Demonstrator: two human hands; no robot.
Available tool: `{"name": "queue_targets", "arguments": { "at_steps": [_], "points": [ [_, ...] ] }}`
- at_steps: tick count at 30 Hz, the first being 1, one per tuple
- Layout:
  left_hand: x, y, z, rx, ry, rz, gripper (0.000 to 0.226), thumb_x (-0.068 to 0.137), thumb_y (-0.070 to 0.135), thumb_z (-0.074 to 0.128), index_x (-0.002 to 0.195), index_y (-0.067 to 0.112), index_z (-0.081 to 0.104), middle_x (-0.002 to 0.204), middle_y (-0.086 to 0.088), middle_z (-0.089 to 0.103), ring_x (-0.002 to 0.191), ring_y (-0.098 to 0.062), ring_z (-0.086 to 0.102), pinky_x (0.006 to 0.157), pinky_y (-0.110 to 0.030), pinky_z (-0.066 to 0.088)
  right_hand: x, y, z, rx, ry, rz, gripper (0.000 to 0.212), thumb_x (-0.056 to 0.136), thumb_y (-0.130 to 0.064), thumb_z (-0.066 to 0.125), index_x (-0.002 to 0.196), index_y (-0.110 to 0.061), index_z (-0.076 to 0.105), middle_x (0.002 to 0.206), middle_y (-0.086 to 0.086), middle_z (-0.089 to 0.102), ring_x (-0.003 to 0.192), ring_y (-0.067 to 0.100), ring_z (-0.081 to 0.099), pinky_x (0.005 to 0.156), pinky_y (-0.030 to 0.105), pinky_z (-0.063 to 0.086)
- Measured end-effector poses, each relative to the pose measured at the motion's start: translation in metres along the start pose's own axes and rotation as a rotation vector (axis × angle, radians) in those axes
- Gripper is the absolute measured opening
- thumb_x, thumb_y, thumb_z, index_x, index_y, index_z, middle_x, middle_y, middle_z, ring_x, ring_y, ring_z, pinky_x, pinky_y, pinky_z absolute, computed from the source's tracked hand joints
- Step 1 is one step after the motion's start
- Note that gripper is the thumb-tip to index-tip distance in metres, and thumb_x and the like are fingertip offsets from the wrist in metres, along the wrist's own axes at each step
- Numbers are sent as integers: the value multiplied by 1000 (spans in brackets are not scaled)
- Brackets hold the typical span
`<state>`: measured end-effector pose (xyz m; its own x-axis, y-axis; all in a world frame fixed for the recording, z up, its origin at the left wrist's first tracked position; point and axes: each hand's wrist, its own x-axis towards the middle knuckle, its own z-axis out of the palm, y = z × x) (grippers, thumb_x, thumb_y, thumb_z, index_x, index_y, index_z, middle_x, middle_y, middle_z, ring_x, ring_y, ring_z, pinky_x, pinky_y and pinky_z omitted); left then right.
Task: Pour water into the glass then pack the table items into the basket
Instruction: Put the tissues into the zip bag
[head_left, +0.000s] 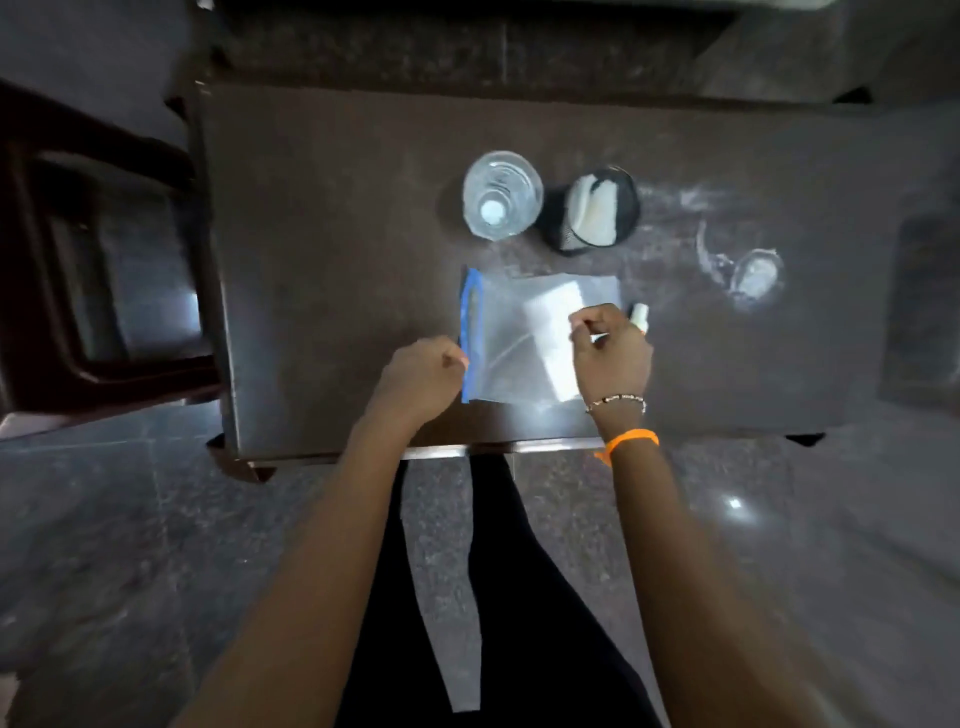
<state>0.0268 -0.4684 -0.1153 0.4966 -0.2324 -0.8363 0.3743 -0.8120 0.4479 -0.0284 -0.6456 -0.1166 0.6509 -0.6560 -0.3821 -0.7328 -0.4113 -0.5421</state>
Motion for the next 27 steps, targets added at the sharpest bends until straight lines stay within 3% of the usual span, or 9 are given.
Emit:
{"name": "queue_targets", "arguments": {
  "at_steps": [2, 6, 10, 12, 15, 18, 20, 23, 27],
  "points": [
    [10, 14, 23, 9, -23, -111, 22, 91, 27, 46, 99, 15, 62, 114, -12, 66, 103, -30, 64, 93, -39, 50, 14, 27, -15, -27, 38, 84, 13, 82, -7, 56, 86, -10, 68, 87, 13, 72, 79, 30, 65, 64, 22, 34],
    [25, 24, 56, -135, -75, -292, 34, 92, 30, 49, 115, 6, 58, 113, -14, 65, 98, -28, 65, 83, -36, 49, 40, 65, -24, -69, 13, 185, 22, 84, -4, 51, 97, -7, 68, 106, 21, 65, 99, 36, 60, 84, 33, 42],
    [33, 24, 72, -143, -20, -289, 35, 92, 31, 48, 112, 3, 58, 117, -17, 62, 105, -30, 62, 95, -40, 48, 65, 79, -17, -165, -88, 179, 37, 84, 4, 45, 114, -9, 62, 132, 19, 43, 123, 33, 43, 102, 30, 27],
    [33, 25, 76, -167, 4, -277, 28, 92, 31, 49, 103, 7, 59, 114, -15, 64, 103, -30, 63, 92, -39, 48, 77, 84, -11, -182, -191, 206, 41, 85, 5, 42, 119, -10, 59, 138, 18, 36, 129, 30, 38, 108, 31, 26],
    [35, 25, 78, -222, 14, -269, 19, 92, 30, 50, 94, 12, 58, 107, -10, 64, 94, -25, 65, 73, -31, 48, 87, 88, -7, -176, -269, 248, 37, 87, 3, 41, 116, -7, 61, 139, 18, 40, 124, 29, 43, 105, 25, 31],
    [35, 25, 76, -302, 61, -250, 15, 92, 28, 51, 94, 15, 59, 103, -4, 61, 81, -15, 63, 61, -22, 43, 91, 80, -12, -116, -136, 270, 32, 86, 1, 47, 109, -9, 66, 130, 19, 48, 110, 33, 56, 91, 22, 34],
    [32, 26, 73, -420, 129, -224, 13, 93, 24, 52, 95, 15, 61, 102, -2, 62, 78, -11, 63, 66, -22, 46, 89, 72, -18, -106, -78, 203, 26, 85, -1, 49, 104, -6, 66, 118, 18, 59, 103, 33, 59, 85, 23, 36],
    [19, 25, 56, -752, 247, -198, 12, 94, 17, 50, 92, 15, 61, 97, -2, 64, 84, -15, 63, 80, -26, 50, 72, 40, -15, 42, -118, 58, 18, 84, 2, 49, 95, 0, 63, 101, 16, 68, 87, 30, 60, 73, 25, 38],
    [-6, 7, 22, -1000, 400, -197, 18, 96, 10, 46, 89, 16, 62, 88, 3, 62, 83, -13, 62, 83, -25, 50, 31, -19, 13, 219, -353, -52, 15, 85, 0, 52, 89, -14, 53, 89, 8, 59, 74, 23, 52, 74, 30, 43]
  ]
}}
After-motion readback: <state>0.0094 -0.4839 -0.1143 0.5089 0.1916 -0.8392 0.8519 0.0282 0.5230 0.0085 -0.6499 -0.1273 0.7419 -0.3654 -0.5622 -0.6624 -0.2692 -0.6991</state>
